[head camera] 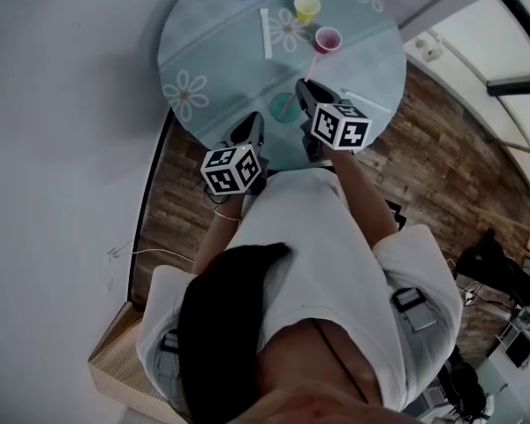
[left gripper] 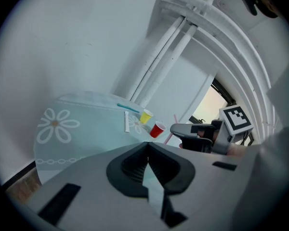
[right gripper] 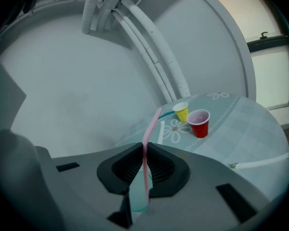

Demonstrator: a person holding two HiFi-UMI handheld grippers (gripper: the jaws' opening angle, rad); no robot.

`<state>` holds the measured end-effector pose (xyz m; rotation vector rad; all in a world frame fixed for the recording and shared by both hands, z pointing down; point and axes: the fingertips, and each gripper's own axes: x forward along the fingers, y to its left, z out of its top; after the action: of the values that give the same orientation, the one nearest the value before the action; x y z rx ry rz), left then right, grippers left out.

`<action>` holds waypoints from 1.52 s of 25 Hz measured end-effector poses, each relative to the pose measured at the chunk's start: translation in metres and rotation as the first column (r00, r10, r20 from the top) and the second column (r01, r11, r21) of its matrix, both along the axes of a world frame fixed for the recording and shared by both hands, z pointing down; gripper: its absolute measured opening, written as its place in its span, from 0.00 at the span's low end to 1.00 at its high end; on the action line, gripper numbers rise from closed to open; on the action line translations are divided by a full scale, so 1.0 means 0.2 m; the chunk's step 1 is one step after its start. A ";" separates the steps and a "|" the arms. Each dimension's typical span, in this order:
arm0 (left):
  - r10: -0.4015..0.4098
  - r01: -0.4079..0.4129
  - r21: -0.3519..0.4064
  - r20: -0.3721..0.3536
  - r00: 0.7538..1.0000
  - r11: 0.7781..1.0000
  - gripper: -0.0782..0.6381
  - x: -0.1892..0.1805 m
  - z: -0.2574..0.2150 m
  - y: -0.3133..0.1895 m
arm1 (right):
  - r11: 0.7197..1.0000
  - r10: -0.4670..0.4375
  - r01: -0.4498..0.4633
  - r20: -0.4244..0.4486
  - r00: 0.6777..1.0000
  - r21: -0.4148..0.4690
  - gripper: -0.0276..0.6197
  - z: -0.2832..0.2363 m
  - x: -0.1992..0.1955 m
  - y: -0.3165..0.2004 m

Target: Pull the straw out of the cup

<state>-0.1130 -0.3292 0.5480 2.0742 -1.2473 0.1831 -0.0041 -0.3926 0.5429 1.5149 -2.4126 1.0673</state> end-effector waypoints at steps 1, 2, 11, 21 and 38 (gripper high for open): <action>0.003 -0.003 0.001 0.002 1.000 1.000 0.12 0.00 0.00 0.00 | 1.000 -0.002 0.002 0.007 1.000 0.003 0.12 -0.01 0.00 0.00; 0.007 -0.007 0.002 0.004 1.000 1.000 0.12 0.00 0.00 0.00 | 1.000 -0.004 0.004 0.013 1.000 0.007 0.12 -0.02 0.00 0.00; 0.025 -0.025 0.009 0.007 1.000 1.000 0.12 0.02 0.00 0.02 | 0.993 -0.039 0.039 -0.004 0.999 0.116 0.12 -0.24 0.04 0.01; 0.045 -0.045 0.017 0.008 0.999 0.999 0.12 0.04 -0.01 0.01 | 0.977 0.070 -0.110 0.210 0.975 0.185 0.12 -0.53 0.32 -0.01; -0.031 0.030 -0.017 -0.048 0.998 0.999 0.12 -0.06 0.03 -0.01 | 0.966 0.236 -0.250 0.166 0.957 0.067 0.12 -0.40 0.68 0.00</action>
<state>-0.1240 -0.3307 0.5531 2.0328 -1.2433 0.1277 0.1310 -0.3922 0.4624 1.8641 -2.4508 1.1809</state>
